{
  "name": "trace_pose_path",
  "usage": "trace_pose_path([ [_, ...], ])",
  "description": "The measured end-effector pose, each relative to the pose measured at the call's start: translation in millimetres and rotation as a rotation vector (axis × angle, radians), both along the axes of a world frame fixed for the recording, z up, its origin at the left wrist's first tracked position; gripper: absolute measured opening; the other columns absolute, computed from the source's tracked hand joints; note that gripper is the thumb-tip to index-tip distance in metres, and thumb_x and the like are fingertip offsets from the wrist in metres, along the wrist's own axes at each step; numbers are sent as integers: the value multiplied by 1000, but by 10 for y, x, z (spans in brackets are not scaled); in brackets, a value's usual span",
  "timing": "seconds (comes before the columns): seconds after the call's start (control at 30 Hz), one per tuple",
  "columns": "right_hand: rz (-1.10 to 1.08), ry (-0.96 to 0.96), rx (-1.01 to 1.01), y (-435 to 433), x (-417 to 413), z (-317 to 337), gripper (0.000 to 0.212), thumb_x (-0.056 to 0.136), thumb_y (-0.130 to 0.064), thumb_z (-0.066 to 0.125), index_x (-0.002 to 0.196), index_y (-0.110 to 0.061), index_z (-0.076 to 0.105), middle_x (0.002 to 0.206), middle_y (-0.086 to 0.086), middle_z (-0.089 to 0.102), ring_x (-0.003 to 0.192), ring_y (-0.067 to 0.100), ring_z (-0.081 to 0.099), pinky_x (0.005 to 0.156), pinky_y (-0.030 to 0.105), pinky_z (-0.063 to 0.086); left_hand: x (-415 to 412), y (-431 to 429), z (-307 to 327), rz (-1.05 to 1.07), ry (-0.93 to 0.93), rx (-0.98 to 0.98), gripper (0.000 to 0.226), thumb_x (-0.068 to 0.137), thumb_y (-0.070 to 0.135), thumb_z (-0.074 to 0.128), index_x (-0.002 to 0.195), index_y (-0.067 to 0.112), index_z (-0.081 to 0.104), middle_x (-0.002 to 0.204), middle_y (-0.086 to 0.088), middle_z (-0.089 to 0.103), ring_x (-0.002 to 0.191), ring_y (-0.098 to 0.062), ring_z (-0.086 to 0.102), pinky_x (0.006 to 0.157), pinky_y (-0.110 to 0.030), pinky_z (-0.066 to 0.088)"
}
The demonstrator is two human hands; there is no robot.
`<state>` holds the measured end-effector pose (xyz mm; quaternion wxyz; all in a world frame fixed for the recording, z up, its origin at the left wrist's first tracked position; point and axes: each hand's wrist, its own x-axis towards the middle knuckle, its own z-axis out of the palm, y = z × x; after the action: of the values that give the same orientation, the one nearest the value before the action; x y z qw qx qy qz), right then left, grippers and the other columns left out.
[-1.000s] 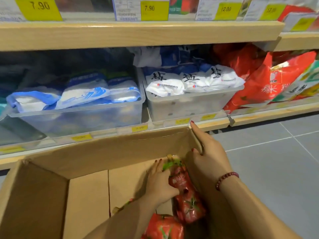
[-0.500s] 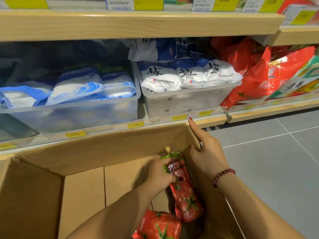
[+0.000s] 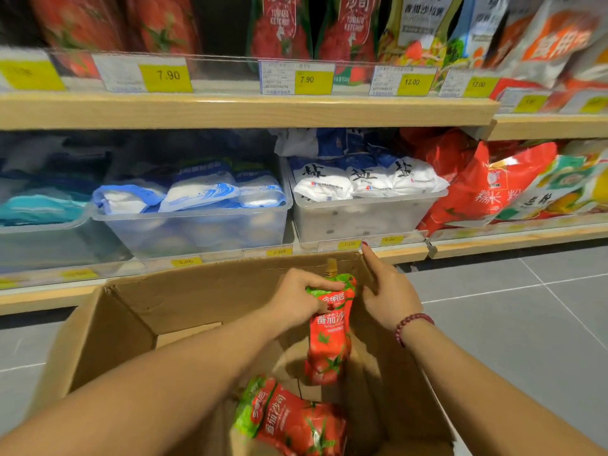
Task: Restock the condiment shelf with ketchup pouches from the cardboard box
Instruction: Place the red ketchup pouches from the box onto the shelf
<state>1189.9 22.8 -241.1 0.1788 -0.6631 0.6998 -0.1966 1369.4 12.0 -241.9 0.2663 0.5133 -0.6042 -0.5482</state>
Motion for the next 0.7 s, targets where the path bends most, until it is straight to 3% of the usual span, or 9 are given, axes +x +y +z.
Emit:
trace_pose_path([
  [0.13,129,-86,-129,49,94,268,52,90,-27,55,139,-29,37,137,-2,46,127,13,39,107,35,36,262,-49,534,-21,30,-77,43,75,-5,69,95,33,72,110,2,67,97,-12,60,78,-27,55],
  [0.23,264,-508,-158,69,328,709,47,90,-23,56,129,-43,39,126,-14,52,111,-6,50,94,27,49,460,-84,1078,-51,29,-189,45,77,-3,69,91,40,70,107,6,64,97,-12,59,76,-26,55],
  [0.33,390,-800,-188,50,610,1186,64,83,-27,61,131,-53,27,123,-15,54,105,-3,57,78,18,53,642,-120,1682,-40,77,-309,46,77,-7,68,86,38,73,103,4,69,95,-15,63,72,-27,57],
  [0.43,524,-869,-285,-21,873,1556,79,78,-23,64,135,-52,19,134,-5,50,114,8,57,82,22,52,845,-192,2265,-12,149,-366,45,75,-16,65,86,27,76,89,4,74,84,-11,69,66,-26,57],
  [0.53,581,-906,-329,-172,1101,1887,83,78,-24,64,138,-54,14,132,-3,54,114,10,58,84,25,53,1071,-265,2758,10,148,-497,43,72,-14,69,80,28,77,87,7,75,87,-11,69,65,-24,56],
  [0.6,611,-916,-328,-302,1248,2087,73,78,-24,65,139,-39,29,122,-5,63,109,11,62,82,24,53,1225,-299,2982,44,163,-561,42,71,-14,70,79,26,77,86,7,75,86,-10,69,63,-23,55],
  [0.7,624,-924,-361,-500,1479,2322,39,79,-10,68,114,-23,55,104,-5,71,98,10,66,79,23,53,1399,-366,3146,100,173,-615,42,74,-16,64,83,23,76,93,1,73,90,-14,68,64,-25,55],
])
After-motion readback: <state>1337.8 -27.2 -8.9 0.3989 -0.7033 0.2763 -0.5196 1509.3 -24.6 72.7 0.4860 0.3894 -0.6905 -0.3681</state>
